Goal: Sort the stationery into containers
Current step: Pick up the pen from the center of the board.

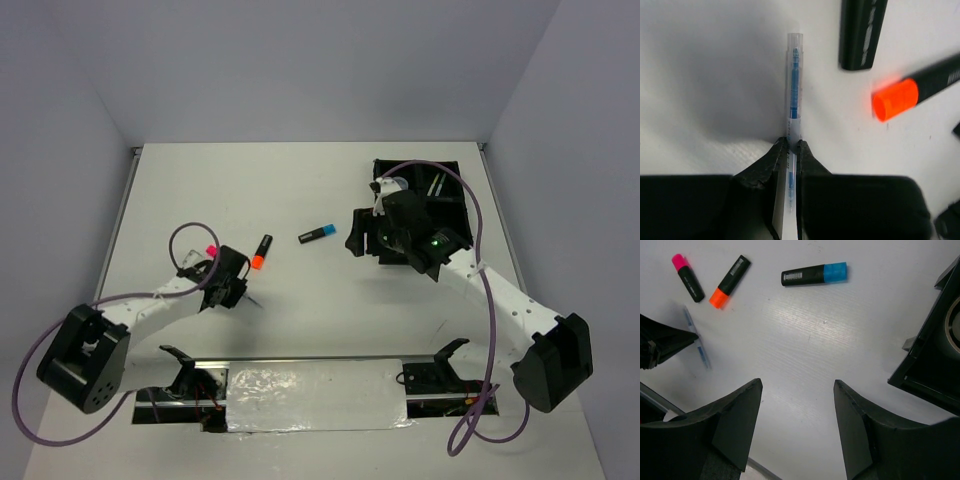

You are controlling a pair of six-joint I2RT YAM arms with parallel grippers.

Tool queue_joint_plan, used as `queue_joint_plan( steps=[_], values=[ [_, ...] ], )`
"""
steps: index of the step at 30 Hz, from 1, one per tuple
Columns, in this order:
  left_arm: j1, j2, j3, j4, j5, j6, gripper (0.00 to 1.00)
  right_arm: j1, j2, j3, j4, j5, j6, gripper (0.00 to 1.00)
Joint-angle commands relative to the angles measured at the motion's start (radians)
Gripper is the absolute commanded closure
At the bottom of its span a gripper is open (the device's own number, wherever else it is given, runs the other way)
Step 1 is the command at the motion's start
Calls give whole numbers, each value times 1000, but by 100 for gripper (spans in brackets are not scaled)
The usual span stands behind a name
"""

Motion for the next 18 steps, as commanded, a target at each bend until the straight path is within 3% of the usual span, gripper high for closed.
queue_joint_plan(
  steps=[1,5,7,13,15,18],
  values=[
    [-27,-53,-140,-70,93,-17,96,-8,-50,-2,26,-27,-3,33],
    [-39,-215,-137,-92,69,52,100,-8,-65,-12,52,-107,4,33],
    [-47,-321,-123,-57,66,166,100,-8,-73,-43,93,-238,10,33],
    [-53,-467,-109,273,210,545,100,-7,-76,-105,246,-440,121,32],
    [-53,-452,-97,383,276,648,100,-7,-117,-102,228,-402,122,32],
    [-58,-369,-27,493,389,762,100,-10,-226,-71,118,-215,118,31]
  ],
)
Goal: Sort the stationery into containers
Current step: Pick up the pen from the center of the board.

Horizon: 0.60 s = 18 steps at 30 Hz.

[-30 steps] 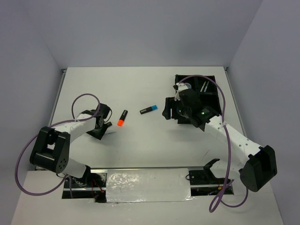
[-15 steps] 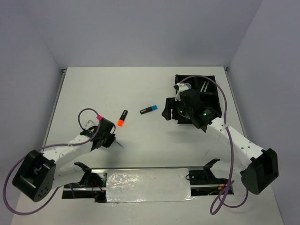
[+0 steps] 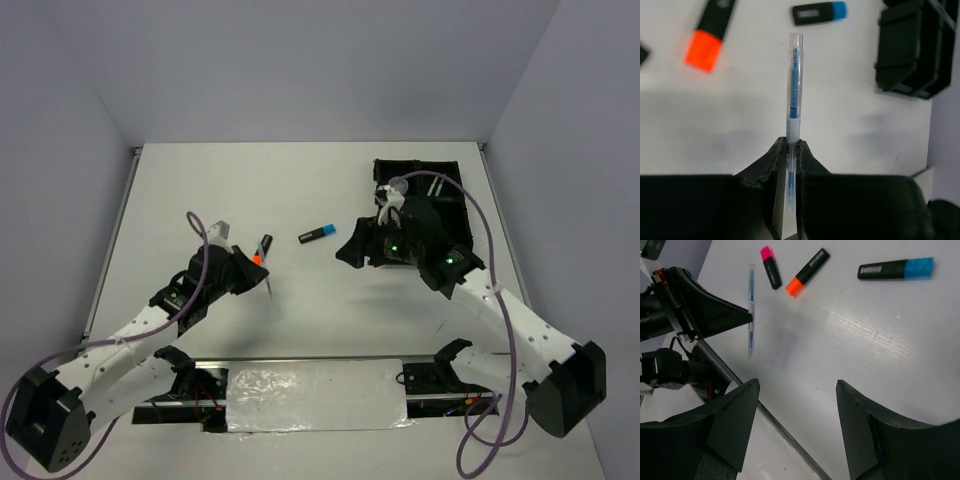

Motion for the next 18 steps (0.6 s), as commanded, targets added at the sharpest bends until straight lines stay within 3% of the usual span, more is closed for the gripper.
queue_joint_plan(
  steps=[1,2,4,8,9,14,18],
  values=[
    [-10,87,111,239,175,246,100,-10,-163,47,-88,161,26,29],
    [-14,168,148,258,210,282,100,-15,-218,75,-127,300,26,24],
    [-21,240,255,300,277,361,100,-58,-251,98,-211,383,12,18],
    [-76,329,331,469,460,405,100,-213,-228,78,-181,-24,-8,22],
    [-87,339,345,495,478,407,100,-223,-245,63,-116,-59,22,22],
    [-140,409,333,650,509,355,100,-216,-332,-18,98,-175,161,26],
    [-174,455,340,695,499,301,100,-173,-322,1,112,-96,153,29]
  ],
)
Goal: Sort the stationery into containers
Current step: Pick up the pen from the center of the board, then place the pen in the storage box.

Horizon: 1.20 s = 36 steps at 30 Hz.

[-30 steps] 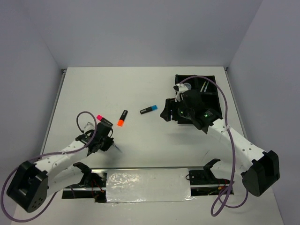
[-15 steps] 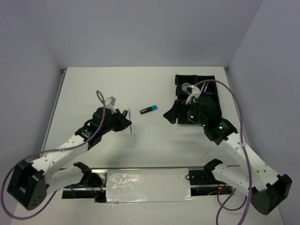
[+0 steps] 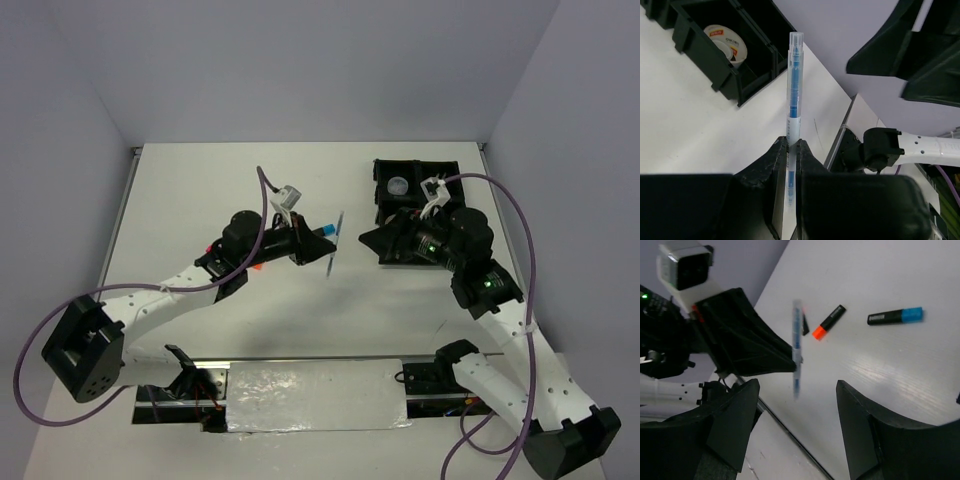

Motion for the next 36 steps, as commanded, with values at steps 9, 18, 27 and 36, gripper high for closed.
queue_joint_plan(
  steps=[9,18,27,36],
  values=[
    [-69,38,29,172,1,-63,100,158,130,41,111,151,29,33],
    [-78,35,-6,213,6,-86,100,217,202,29,237,155,53,53],
    [-78,32,26,106,-58,-53,71,231,261,44,258,160,34,100],
    [-22,-68,336,-1031,-689,-79,1,-196,512,412,-114,450,-181,100]
  ],
)
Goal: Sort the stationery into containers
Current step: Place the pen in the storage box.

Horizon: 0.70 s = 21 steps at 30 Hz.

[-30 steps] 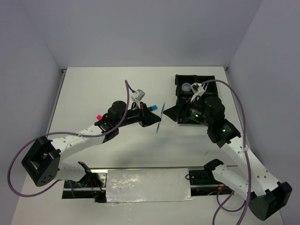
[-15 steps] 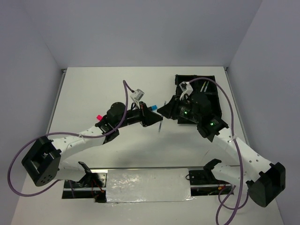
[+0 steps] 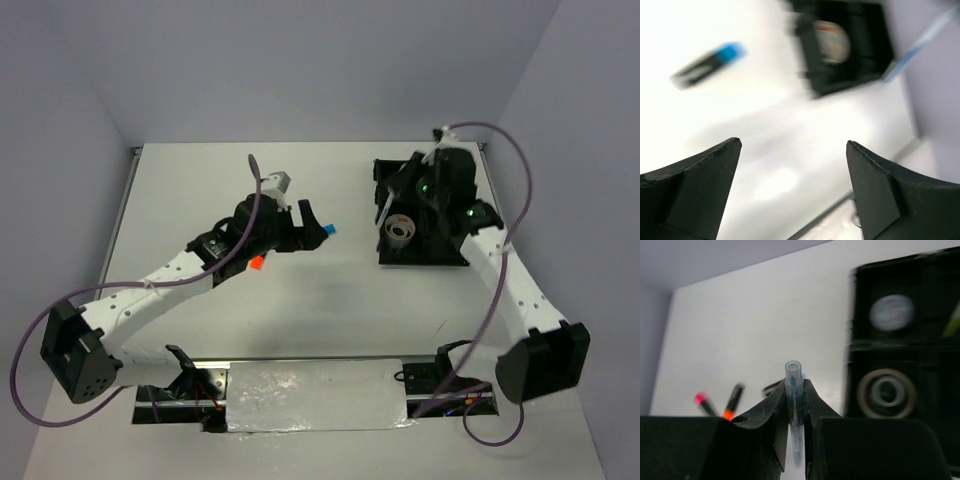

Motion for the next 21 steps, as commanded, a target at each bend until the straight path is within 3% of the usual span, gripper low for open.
queue_joint_plan(
  steps=[1,6,8,13,21],
  values=[
    [35,-112,77,-504,-281,-5,1,-148,205,219,-162,214,-107,100],
    [38,-310,80,-666,-287,146,1,-332,459,418,-192,342,-85,99],
    [40,-342,91,-721,-295,187,1,-352,528,520,-168,336,-95,97],
    [41,-466,42,-712,-333,259,1,-373,816,833,-291,365,-156,97],
    [40,-549,-52,-658,-310,276,1,-372,939,867,-248,313,-157,94]
  ],
)
